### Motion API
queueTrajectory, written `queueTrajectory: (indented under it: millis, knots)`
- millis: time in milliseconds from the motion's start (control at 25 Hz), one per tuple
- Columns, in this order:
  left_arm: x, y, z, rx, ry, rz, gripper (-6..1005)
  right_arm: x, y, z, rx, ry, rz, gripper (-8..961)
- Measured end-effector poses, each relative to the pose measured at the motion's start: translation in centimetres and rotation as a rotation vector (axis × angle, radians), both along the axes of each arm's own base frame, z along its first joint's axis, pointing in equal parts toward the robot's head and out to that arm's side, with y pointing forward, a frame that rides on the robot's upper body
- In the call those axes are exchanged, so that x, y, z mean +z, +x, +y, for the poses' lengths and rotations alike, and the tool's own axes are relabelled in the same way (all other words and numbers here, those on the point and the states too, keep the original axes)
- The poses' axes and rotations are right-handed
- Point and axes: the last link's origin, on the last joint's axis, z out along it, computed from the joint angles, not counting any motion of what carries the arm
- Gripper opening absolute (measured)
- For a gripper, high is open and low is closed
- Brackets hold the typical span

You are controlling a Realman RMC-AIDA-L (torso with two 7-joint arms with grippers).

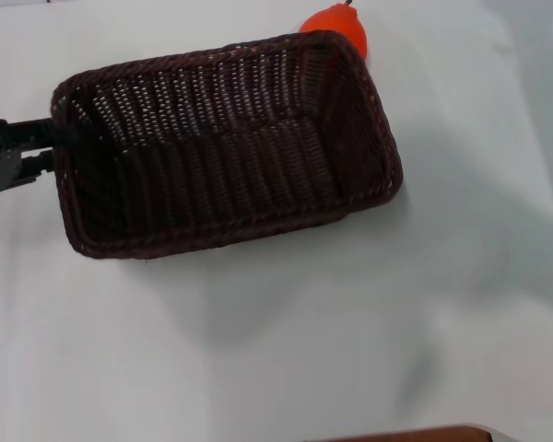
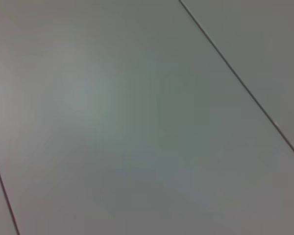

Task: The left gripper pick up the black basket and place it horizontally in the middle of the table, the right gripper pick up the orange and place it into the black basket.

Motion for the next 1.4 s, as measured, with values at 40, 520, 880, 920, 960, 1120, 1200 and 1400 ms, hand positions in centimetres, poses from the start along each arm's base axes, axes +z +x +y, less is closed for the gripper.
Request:
queueTrajectory:
  millis: [40,520,880,920,960,1120,1200,1400]
  knots:
    - [0.0,0.0,0.0,-0.001,0.000,0.001,392,0.0,0.0,0.0,0.003,-0.003,-0.003,926]
    - [3.6,-1.8,1.2,-0.102,0.170,0.110,551,-1.1,-2.7,1.8,0.162,-0.200,-0.132,924]
    - [5.9,-0.4,0.4,-0.433,0.528,0.172,565,1.1,-5.6,6.3,0.270,-0.832,-0.229,922]
    - [5.9,-0.3,0.2,-0.450,0.557,0.174,567,1.5,-6.2,6.7,0.260,-0.906,-0.237,922]
    - [5.9,-0.1,0.1,-0.469,0.593,0.175,570,1.8,-6.6,7.2,0.235,-0.984,-0.255,922]
    - [5.5,0.2,-0.2,-0.503,0.651,0.157,618,3.0,-8.5,8.9,0.055,-1.234,-0.309,921]
    - [5.2,0.2,-0.2,-0.501,0.660,0.137,699,3.2,-9.3,9.7,-0.037,-1.306,-0.320,921]
    - [4.2,0.2,-0.5,-0.520,0.679,0.095,840,2.2,-11.1,11.2,-0.165,-1.381,-0.363,920]
